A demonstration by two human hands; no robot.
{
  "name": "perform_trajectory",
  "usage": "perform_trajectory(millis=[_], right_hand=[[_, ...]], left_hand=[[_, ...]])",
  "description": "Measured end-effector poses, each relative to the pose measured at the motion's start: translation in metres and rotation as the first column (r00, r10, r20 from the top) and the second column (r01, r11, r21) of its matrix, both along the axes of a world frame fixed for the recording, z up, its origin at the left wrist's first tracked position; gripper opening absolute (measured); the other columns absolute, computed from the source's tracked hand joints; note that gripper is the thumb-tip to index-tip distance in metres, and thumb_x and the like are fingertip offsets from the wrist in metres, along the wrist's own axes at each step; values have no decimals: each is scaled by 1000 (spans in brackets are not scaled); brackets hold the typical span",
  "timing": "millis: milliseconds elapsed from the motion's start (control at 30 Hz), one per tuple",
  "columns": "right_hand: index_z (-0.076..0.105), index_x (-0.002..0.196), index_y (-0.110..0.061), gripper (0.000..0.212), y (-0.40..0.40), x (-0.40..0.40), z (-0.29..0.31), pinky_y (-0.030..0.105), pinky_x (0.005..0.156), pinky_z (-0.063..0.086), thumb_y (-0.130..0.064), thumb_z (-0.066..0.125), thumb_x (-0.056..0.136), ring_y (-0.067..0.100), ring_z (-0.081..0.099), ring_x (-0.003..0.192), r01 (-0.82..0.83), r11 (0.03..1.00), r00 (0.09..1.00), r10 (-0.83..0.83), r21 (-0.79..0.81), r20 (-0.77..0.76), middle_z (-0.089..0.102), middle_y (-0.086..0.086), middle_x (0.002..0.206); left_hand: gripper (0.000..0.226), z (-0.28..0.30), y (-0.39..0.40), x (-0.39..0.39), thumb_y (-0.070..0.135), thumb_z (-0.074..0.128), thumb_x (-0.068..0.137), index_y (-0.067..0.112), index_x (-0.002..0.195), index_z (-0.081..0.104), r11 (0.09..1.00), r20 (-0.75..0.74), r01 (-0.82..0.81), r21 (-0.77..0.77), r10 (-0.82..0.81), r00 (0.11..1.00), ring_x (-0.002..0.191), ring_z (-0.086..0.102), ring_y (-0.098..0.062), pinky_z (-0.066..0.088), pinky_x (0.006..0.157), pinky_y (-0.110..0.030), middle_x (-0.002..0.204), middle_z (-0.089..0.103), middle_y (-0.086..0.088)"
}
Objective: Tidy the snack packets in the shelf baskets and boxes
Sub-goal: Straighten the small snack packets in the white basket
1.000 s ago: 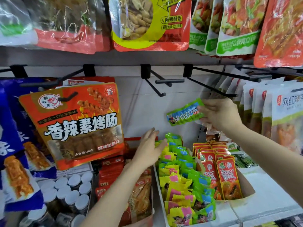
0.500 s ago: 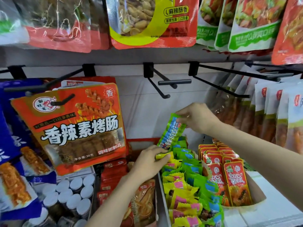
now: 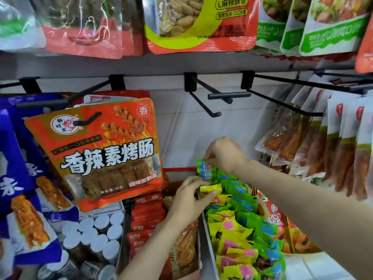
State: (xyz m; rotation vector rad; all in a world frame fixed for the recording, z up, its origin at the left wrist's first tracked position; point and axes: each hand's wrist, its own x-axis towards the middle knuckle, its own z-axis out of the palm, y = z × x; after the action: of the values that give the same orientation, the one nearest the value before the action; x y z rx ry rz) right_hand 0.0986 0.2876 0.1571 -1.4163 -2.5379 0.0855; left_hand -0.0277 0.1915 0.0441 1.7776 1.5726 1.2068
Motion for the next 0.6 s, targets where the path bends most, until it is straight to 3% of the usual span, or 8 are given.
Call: perform_trajectory(millis=[100,200,400,600], right_hand=[[79,92,-21,16,-8,2,-18,27,84,50,-25,80,76,19,66,98,22,997,999,-24,-76,-32,76,-1,97],[79,91,-22,19,-6,-3,-20,30,86,52,-26,83,74,20,67,97,38,991,999,-40,-125,-11,76,2,96],[79,94,-19,22,5,0,-7,15,84,44,-24,83,73,10,68,96,-2,985,999,10,-172,43,76,-4,97],[78,97,-13,19,5,0,-22,17,84,46,-15,80,78,14,68,97,-24,974,999,33,-225,33,76,2,100]], left_hand=[[29,1,1,0,46,70,85,30,109,69,999,-12,25,-30,-26,1000,109,52,11,45,95,-20,114,57,21],[28,3,1,-2,46,70,86,33,110,67,998,-16,24,-59,-25,1000,108,52,10,40,92,-10,115,58,20],[25,10,-1,-4,49,64,89,38,111,63,983,-15,83,-167,-87,996,111,50,10,30,80,5,118,58,24],[29,8,1,-3,49,66,87,38,114,63,989,-16,9,-145,-11,1000,112,51,0,37,91,-16,117,56,13]])
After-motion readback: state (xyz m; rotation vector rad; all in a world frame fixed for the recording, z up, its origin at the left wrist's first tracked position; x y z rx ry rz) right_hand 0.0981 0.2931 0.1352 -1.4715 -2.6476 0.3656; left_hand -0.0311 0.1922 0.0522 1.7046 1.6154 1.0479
